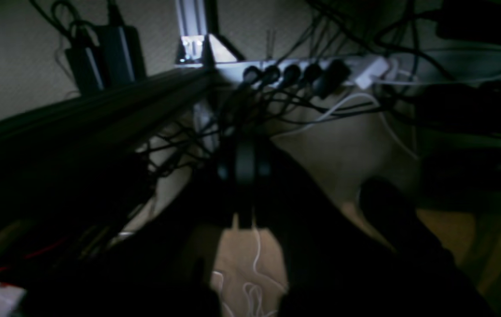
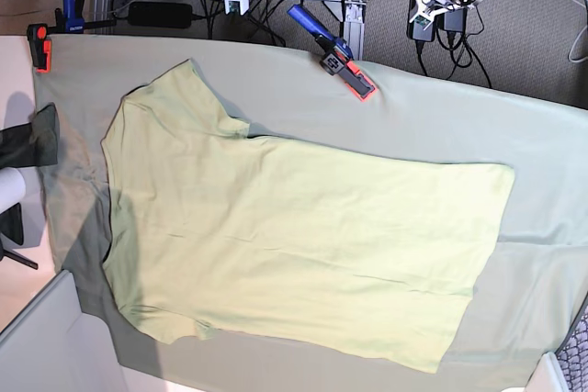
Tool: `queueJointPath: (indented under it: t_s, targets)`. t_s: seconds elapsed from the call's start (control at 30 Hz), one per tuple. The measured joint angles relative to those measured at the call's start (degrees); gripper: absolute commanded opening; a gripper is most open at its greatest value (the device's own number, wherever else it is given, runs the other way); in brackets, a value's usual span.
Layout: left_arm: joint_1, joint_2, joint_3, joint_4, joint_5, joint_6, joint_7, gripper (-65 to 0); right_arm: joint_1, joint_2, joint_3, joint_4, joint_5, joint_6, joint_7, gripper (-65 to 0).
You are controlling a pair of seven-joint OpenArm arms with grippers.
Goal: Fold the T-shirt properly
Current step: 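Move both grippers from rest toward the shirt's shoulder corners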
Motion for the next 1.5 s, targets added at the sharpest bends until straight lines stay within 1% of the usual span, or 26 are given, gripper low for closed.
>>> queueJointPath:
  t_s: [0.17, 0.5, 0.6, 0.73, 0.87, 0.93, 1.0, 1.07, 1.13, 1.17, 1.23, 1.37, 1.5]
  targets:
    - [0.1, 0.0, 0.0, 0.1, 0.0, 0.0, -0.1, -57.0, -0.2, 0.9, 0.0, 0.1, 0.0, 0.0, 0.0, -65.0]
    - [0.2, -0.2, 0.0, 0.3, 0.0, 0.0, -0.7, -57.0, -0.5, 1.2, 0.0, 0.1, 0.0, 0.2, 0.0, -65.0]
    - [1.5, -0.5, 0.0, 2.5, -0.1, 0.0, -0.9, -57.0, -0.8, 1.9, 0.0, 0.4, 0.0, 0.7, 0.0, -65.0]
    - [4.8, -1.9, 0.0, 8.1, -3.2, -0.9, -2.1, -57.0, -2.7, 3.1, 0.0, 2.9, 0.2, 2.5, 0.2, -65.0]
    - [8.9, -4.6, -0.4, 15.1, -6.3, -6.0, -4.0, -57.0, -6.5, 4.6, 0.0, 6.8, 5.0, 4.6, 0.0, -65.0]
    - [11.3, -5.4, -2.4, 19.1, -7.6, -8.2, -4.4, -57.0, -9.0, 5.5, -0.1, 9.7, 7.9, 6.0, -0.1, -65.0]
    - [13.6, -5.9, -5.9, 23.0, -8.8, -11.1, -4.5, -57.0, -11.8, 6.7, -0.1, 13.1, 11.0, 7.3, -0.2, -65.0]
    - [16.0, -5.7, -10.1, 27.2, -9.1, -15.2, -4.5, -57.0, -14.8, 8.1, -0.2, 17.2, 15.1, 7.8, -0.3, -65.0]
    - [18.3, -5.7, -14.1, 31.5, -9.9, -20.7, -4.4, -57.0, -18.1, 9.4, -0.2, 21.8, 18.8, 8.0, -0.9, -65.0]
    - [19.4, -5.7, -15.5, 33.7, -11.5, -23.3, -4.4, -57.0, -19.8, 10.1, -0.2, 24.2, 20.5, 8.1, -1.9, -65.0]
    - [21.8, -5.7, -17.7, 38.5, -15.0, -24.0, -3.8, -57.0, -23.2, 11.3, -0.2, 29.3, 24.2, 8.3, -3.8, -65.0]
    - [25.9, -5.8, -19.7, 48.6, -20.3, -23.9, 1.6, -57.0, -30.0, 14.2, -0.3, 41.0, 30.3, 8.7, -6.5, -65.0]
    - [30.2, -5.7, -19.8, 59.8, -21.1, -24.0, 6.6, -56.7, -36.4, 16.9, 0.5, 54.1, 31.6, 8.9, -6.6, -65.0]
